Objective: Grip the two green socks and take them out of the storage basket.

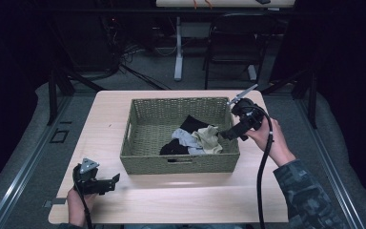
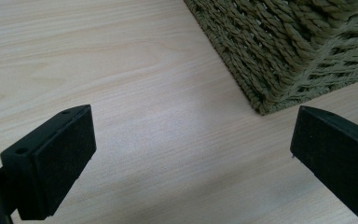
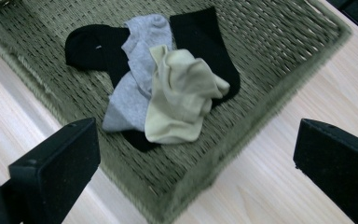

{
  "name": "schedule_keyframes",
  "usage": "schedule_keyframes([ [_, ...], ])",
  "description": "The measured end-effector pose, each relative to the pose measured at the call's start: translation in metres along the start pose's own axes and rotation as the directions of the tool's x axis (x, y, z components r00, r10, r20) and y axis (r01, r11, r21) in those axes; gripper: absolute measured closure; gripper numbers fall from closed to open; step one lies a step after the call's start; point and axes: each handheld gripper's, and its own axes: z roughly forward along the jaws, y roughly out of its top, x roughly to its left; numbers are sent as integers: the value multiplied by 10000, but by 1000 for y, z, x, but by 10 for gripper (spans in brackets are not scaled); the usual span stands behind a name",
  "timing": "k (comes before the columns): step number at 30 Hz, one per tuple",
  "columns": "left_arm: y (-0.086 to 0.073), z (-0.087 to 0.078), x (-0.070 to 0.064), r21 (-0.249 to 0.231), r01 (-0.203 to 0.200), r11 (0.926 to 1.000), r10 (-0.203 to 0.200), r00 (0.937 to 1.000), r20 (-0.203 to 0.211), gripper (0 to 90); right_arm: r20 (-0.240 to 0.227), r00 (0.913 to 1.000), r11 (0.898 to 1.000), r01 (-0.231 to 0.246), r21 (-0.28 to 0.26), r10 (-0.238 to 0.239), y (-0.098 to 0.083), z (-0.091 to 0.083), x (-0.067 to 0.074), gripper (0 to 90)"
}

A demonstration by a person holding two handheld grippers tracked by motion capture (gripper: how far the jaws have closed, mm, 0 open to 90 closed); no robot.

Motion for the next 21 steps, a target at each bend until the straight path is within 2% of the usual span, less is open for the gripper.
schedule_keyframes([
  [9, 0, -1, 1, 29, -7, 10000, 7, 10000, 40, 1, -179, 9984, 9970, 547, 542, -538, 31, 31, 3, 0],
  [17, -1, 0, 2, -17, 25, 10000, -25, 10000, 49, 1, -131, 9982, 9908, 600, 1212, -588, 45, 61, 6, 2],
  [21, -1, -2, 4, -325, 96, 9994, -88, 9997, 236, 0, -282, 9983, 9902, 546, 1289, -514, 50, 71, 3, 0],
])
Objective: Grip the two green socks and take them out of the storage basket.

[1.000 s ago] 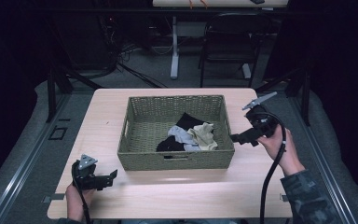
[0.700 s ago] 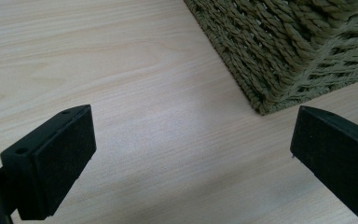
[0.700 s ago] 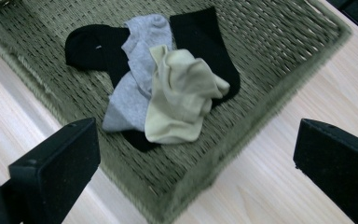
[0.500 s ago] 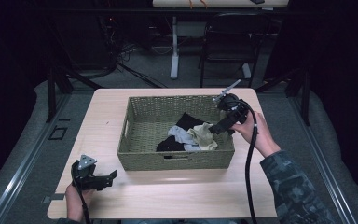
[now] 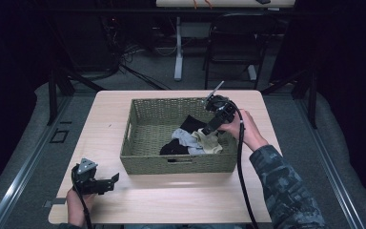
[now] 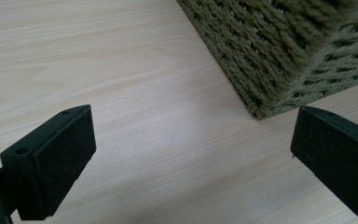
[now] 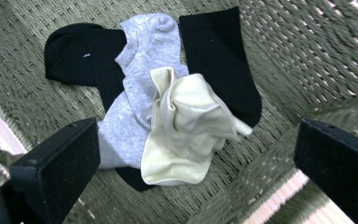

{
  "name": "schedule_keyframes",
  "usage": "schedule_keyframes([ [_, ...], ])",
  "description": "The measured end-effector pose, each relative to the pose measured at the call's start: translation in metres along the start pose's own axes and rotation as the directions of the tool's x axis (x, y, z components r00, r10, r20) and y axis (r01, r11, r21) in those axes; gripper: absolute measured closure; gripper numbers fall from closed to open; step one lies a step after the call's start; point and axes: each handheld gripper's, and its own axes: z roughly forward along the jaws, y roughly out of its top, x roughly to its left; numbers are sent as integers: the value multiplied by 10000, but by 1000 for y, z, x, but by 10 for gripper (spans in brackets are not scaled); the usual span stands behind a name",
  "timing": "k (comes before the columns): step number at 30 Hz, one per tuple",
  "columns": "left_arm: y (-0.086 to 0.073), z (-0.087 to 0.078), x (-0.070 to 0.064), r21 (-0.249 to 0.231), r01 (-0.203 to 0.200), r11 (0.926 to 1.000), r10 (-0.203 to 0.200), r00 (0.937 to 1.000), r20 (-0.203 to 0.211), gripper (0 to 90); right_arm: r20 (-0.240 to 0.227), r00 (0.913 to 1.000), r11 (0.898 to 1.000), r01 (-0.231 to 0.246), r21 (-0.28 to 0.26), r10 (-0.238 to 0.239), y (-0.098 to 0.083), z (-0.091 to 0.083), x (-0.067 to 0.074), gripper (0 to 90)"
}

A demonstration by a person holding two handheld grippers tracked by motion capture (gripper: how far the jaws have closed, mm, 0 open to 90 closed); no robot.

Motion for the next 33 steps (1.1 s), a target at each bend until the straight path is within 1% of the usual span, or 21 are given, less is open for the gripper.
schedule_keyframes([
  [1, 0, 0, 0, 19, 1, 10000, -1, 10000, 9, 0, 35, 10000, 9999, 29, 140, -30, 2, 2, -1, 0],
  [5, 0, 2, 1, 131, 16, 9999, -17, 10000, 39, 0, 58, 9999, 9996, -108, 249, 107, 5, 13, -3, 13],
  [6, 0, 1, 0, 147, -19, 9999, 18, 10000, 43, 0, 27, 9999, 9993, -98, 368, 97, 6, 15, -4, 16],
  [7, 0, 2, 0, 140, -26, 9999, 25, 10000, 63, 0, 21, 9998, 9992, -207, 351, 206, 6, 18, -4, 22],
  [9, 0, 1, 0, 88, -9, 10000, 8, 9999, 113, 0, -157, 9992, 9985, -356, 420, 363, 7, 25, -6, 23],
  [10, 0, 1, 0, 58, 8, 10000, -9, 9999, 139, 0, -144, 9990, 9980, -405, 478, 412, 7, 27, -7, 25],
  [12, 0, 1, 1, 25, 15, 10000, -15, 9999, 136, 0, -193, 9986, 9978, -479, 455, 488, 7, 30, -9, 39],
  [13, 0, 1, 1, 36, 26, 10000, -27, 9999, 151, 0, -214, 9986, 9974, -479, 534, 491, 8, 31, -10, 42],
  [15, 0, 1, 1, 65, 12, 10000, -13, 9999, 156, 0, -168, 9983, 9968, -545, 578, 556, 8, 35, -10, 49],
  [17, 0, 2, 0, 53, 9, 10000, -9, 9999, 169, 0, -238, 9977, 9969, -621, 486, 633, 8, 38, -11, 88],
  [20, 0, 2, 0, 73, -17, 10000, 15, 9998, 187, 0, -208, 9973, 9959, -687, 593, 701, 8, 42, -12, 106],
  [22, 0, 2, 0, 114, -25, 9999, 23, 9998, 181, 0, -212, 9968, 9949, -752, 671, 768, 7, 46, -13, 107],
  [23, 0, 2, 0, 142, -35, 9999, 33, 9998, 185, 0, -265, 9965, 9938, -769, 802, 793, 7, 49, -13, 106],
  [26, 1, 2, 0, 233, -53, 9997, 48, 9998, 185, 0, -298, 9964, 9934, -772, 854, 800, 6, 53, -14, 99],
  [27, 1, 2, 0, 219, -49, 9997, 45, 9998, 190, 0, -356, 9954, 9917, -849, 963, 886, 6, 58, -14, 67],
  [29, 1, 2, 0, 235, -62, 9997, 57, 9998, 193, 0, -403, 9953, 9912, -835, 1025, 880, 6, 59, -15, 68],
  [30, 1, 2, 0, 238, -52, 9997, 48, 9998, 186, 0, -382, 9958, 9903, -778, 1153, 827, 6, 60, -15, 68],
  [31, 0, 2, 0, 234, -40, 9997, 36, 9998, 177, 0, -314, 9950, 9889, -905, 1179, 948, 5, 65, -15, 98],
  [33, 0, 2, 0, 247, -33, 9997, 29, 9998, 176, 0, -236, 9956, 9871, -865, 1344, 904, 6, 66, -16, 150],
])
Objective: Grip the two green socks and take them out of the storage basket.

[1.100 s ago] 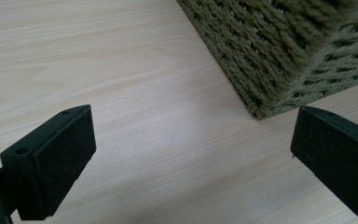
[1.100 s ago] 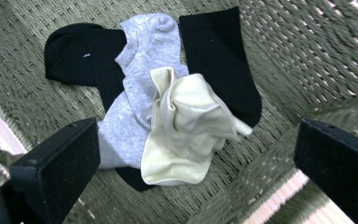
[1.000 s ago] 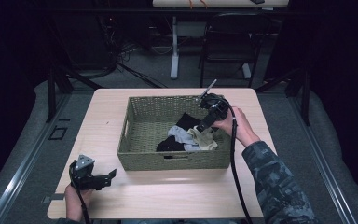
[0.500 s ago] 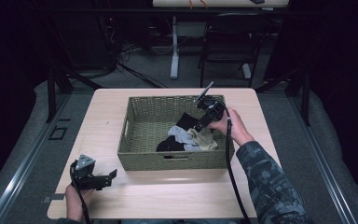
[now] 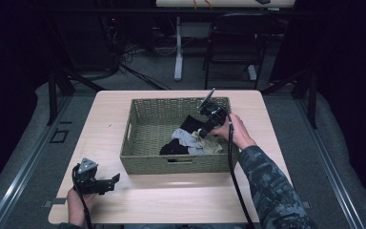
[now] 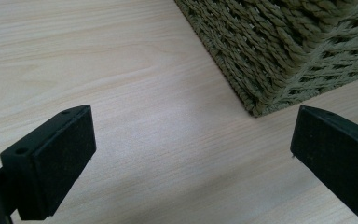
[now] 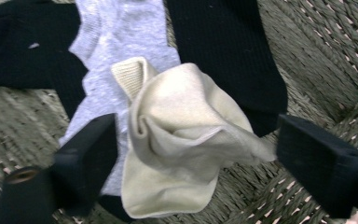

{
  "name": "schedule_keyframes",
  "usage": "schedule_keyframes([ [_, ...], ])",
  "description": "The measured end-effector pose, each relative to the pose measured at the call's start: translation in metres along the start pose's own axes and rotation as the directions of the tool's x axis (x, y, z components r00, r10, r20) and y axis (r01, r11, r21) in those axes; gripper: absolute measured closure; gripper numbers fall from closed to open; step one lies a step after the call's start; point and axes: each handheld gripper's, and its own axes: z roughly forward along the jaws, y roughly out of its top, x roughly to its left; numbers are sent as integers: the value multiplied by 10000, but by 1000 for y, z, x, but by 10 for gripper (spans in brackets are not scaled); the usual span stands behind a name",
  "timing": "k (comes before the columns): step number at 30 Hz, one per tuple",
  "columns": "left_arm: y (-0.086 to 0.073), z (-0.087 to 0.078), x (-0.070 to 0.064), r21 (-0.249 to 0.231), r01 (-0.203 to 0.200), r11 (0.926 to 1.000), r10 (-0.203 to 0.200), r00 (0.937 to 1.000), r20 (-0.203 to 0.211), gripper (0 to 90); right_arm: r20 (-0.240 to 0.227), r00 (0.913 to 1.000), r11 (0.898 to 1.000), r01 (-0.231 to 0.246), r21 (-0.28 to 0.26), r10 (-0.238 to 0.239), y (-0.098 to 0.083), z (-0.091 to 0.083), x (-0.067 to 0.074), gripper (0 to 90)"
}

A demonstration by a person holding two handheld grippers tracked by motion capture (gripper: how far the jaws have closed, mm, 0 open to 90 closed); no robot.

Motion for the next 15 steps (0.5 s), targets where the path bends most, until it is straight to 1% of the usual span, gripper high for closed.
schedule_keyframes([
  [1, 0, 0, 0, 7, 0, 10000, 0, 10000, 0, 0, -27, 10000, 10000, -79, 37, 80, 0, 1, 0, 161],
  [2, 0, 1, 0, -29, 5, 10000, -5, 10000, -3, 0, 52, 10000, 9999, -59, 156, 58, 1, 2, -1, 205],
  [4, 0, 1, 0, -33, 1, 10000, -1, 10000, -10, 0, 170, 9998, 9997, -132, 203, 128, 1, 3, -2, 287],
  [5, 0, 1, 0, -34, 1, 10000, -1, 10000, -14, 0, 173, 9996, 9996, -244, 130, 242, 1, 4, -2, 336],
  [6, 0, 1, 0, -29, -4, 10000, 4, 10000, -17, 0, 258, 9994, 9996, -229, 171, 225, 1, 4, -2, 387],
  [7, 0, 1, 0, -29, -4, 10000, 4, 10000, -17, 0, 258, 9994, 9996, -229, 171, 225, 1, 4, -2, 387],
  [8, 0, 1, 0, 0, -14, 10000, 14, 10000, -8, 0, 326, 9989, 9993, -342, 168, 336, 1, 3, -2, 502],
  [9, 0, 1, 0, 3, -19, 10000, 19, 10000, -11, 0, 326, 9989, 9992, -343, 180, 337, 0, 3, -1, 547],
  [10, 0, 1, 0, 3, -19, 10000, 19, 10000, -11, 0, 326, 9989, 9992, -343, 180, 337, 0, 3, -1, 547],
  [11, 0, 1, -1, 4, -18, 10000, 18, 10000, -21, 0, 344, 9989, 9992, -332, 211, 325, 0, 3, -1, 590],
  [12, 0, 1, -1, -3, -23, 10000, 23, 10000, -18, 0, 443, 9983, 9991, -375, 176, 367, -1, 3, -1, 682],
  [13, 0, 1, -1, 4, -30, 10000, 30, 10000, -26, 0, 459, 9985, 9992, -297, 254, 285, -1, 2, -1, 708],
  [14, 0, 1, -1, 3, -35, 10000, 35, 10000, -19, 0, 432, 9983, 9991, -402, 141, 396, -1, 2, -1, 734],
  [15, 0, 1, -1, 6, -33, 10000, 33, 10000, -24, 0, 468, 9983, 9992, -367, 169, 359, -2, 1, -1, 759],
])
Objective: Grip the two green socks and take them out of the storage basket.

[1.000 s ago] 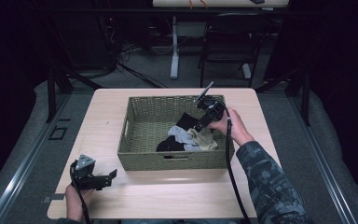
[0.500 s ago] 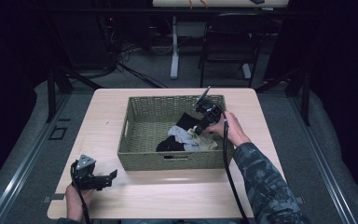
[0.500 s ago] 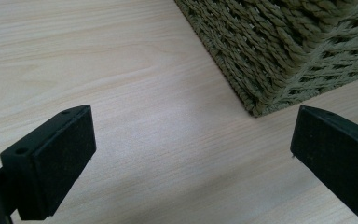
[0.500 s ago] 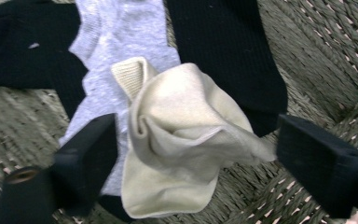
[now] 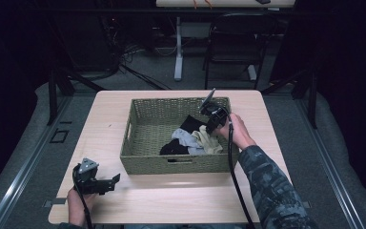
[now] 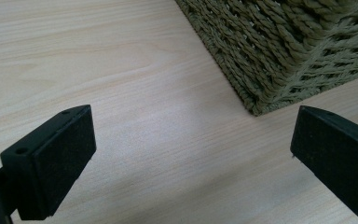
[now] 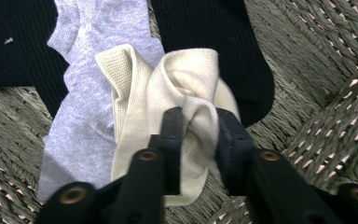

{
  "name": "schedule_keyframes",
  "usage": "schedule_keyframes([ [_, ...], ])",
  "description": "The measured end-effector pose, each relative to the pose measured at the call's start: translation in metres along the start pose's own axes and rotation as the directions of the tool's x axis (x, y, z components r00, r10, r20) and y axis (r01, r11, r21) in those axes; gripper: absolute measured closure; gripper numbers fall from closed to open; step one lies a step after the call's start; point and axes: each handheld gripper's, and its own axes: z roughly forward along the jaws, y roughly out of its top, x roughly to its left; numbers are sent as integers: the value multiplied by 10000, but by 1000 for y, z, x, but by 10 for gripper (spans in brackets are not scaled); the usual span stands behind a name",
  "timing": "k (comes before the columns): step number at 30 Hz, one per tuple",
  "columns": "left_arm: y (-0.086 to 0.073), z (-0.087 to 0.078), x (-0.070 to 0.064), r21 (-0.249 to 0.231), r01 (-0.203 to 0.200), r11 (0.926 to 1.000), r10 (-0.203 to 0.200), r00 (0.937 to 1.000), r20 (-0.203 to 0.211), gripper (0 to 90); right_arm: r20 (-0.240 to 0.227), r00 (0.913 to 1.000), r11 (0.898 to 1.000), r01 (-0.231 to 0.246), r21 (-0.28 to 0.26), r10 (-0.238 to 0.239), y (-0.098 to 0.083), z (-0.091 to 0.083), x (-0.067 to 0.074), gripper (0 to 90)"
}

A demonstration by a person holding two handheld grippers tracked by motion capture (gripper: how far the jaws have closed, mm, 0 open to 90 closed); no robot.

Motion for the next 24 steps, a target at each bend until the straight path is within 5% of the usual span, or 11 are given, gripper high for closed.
schedule_keyframes([
  [24, 0, 1, -1, 132, -66, 9999, 67, 10000, -23, 0, 173, 9995, 9987, 261, -437, -254, -1, -48, -3, 812],
])
